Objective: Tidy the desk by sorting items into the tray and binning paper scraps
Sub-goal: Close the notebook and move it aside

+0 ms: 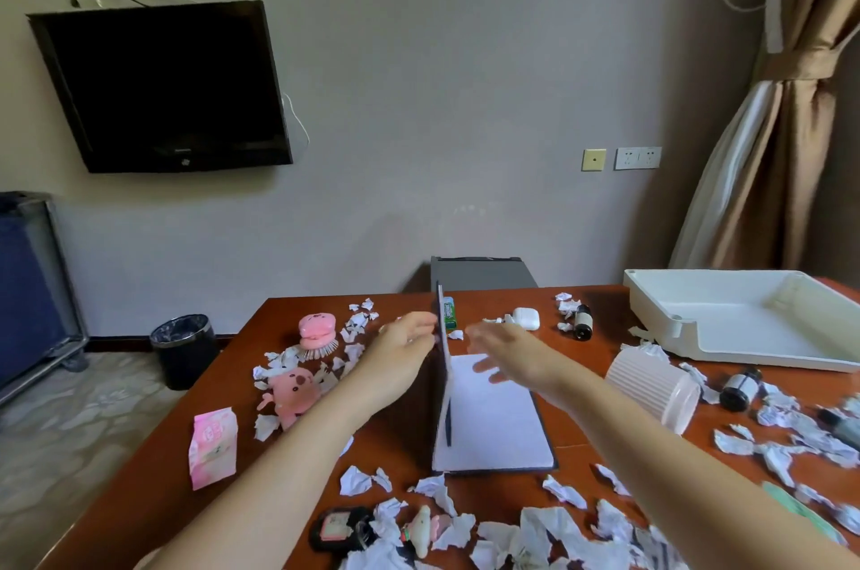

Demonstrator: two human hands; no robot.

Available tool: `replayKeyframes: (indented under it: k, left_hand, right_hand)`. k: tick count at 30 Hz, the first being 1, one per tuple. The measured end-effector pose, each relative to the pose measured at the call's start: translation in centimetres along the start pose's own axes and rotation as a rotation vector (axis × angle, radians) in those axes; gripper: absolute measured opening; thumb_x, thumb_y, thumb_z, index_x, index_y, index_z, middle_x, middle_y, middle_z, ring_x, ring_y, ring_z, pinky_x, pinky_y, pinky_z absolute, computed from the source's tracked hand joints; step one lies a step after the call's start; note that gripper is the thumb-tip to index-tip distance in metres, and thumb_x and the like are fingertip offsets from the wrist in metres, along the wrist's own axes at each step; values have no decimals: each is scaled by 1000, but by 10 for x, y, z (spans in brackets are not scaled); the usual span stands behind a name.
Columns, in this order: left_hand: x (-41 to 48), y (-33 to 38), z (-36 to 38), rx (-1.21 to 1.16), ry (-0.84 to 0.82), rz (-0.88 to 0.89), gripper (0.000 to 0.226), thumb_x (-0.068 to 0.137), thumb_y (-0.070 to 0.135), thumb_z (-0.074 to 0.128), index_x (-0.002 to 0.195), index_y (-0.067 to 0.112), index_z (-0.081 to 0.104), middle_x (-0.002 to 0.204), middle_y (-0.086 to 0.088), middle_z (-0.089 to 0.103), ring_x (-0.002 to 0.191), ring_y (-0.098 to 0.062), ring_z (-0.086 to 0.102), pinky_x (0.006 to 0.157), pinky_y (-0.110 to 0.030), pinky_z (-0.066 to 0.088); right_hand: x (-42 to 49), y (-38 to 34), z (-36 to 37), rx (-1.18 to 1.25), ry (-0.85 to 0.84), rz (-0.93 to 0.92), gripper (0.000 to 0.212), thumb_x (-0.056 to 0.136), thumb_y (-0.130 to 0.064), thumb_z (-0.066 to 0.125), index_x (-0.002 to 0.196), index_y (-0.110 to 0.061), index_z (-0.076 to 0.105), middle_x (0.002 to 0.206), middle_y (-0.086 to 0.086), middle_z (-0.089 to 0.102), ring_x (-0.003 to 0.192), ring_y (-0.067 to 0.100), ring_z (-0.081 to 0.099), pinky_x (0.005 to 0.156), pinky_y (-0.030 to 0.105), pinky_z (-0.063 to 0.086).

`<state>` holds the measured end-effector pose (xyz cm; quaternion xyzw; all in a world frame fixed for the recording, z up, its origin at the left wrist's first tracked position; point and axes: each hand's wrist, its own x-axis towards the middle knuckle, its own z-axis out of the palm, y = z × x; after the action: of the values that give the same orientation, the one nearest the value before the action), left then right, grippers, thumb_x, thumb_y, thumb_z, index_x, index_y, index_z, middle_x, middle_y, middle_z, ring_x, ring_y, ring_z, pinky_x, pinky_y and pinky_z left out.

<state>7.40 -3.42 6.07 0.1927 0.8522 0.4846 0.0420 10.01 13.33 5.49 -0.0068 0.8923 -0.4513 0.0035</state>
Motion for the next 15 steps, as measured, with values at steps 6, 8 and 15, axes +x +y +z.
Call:
replayKeyframes:
  k: [6,8,15]
  left_hand:
    - [5,-12,32,274,-251,64,33,97,24,43,128,20,54,125,0,61,110,-15,57,97,-34,48]
    - [2,-23,41,358,-328,47,44,96,30,46,139,27,41,138,1,51,121,-16,52,100,-36,48]
    - [-3,-40,62,767,-371,-4,59,95,43,43,148,34,20,158,0,13,144,-27,15,115,-43,27]
  right_hand:
    - [-19,3,-24,-107,61,-82,42,95,-16,49,136,-8,44,130,10,57,103,24,64,81,26,53]
    - [-19,17,-23,-231,85,-63,44,92,-13,54,135,-9,47,134,10,55,112,24,60,82,22,50]
    - [-18,73,-7,-428,-44,99,43,89,-19,60,131,-13,52,126,7,59,108,18,60,82,23,52]
